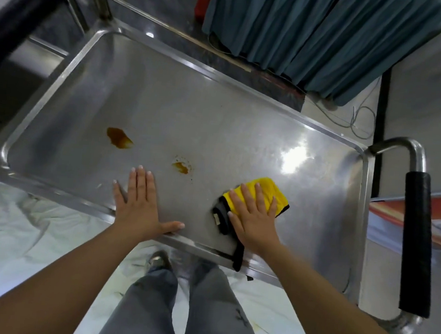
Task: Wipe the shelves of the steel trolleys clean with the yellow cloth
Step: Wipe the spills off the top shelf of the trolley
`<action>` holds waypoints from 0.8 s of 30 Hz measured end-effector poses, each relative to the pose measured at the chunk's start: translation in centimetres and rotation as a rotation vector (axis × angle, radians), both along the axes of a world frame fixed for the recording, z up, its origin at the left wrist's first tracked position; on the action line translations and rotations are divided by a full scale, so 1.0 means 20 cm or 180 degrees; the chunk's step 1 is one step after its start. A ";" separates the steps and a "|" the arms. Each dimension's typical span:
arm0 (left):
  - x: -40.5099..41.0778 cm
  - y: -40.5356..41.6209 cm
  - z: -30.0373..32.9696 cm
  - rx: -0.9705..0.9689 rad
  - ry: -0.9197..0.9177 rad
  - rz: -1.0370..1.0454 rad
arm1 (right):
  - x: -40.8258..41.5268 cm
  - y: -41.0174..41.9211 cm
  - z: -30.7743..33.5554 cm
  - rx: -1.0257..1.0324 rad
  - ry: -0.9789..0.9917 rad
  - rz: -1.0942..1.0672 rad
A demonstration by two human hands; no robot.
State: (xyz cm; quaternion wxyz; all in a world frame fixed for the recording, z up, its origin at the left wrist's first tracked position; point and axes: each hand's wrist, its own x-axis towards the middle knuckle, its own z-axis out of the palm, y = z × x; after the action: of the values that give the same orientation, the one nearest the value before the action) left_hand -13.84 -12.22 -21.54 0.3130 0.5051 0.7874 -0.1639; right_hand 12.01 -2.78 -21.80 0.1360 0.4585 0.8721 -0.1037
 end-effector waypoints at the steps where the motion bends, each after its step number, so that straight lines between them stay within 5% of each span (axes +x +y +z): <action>1: 0.00 0.00 0.00 -0.0012 -0.0006 -0.0004 | -0.03 0.05 -0.01 0.0016 0.0012 0.0021; 10: -0.01 0.04 -0.01 -0.0074 0.0095 0.0010 | -0.31 0.73 -0.03 0.0038 0.0162 0.0531; 16: 0.01 0.06 -0.02 -0.0066 0.0248 0.0016 | -0.58 1.13 -0.04 -0.0029 0.0295 0.0264; 24: 0.00 0.07 -0.03 -0.0004 0.0372 0.0035 | -0.79 1.26 -0.07 0.0024 0.0141 0.0271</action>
State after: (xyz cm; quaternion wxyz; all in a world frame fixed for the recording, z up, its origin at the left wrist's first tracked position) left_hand -13.74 -10.76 -22.24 0.2677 0.4901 0.8070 -0.1918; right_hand -3.88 22.43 -23.28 0.1193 0.4191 0.8940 -0.1046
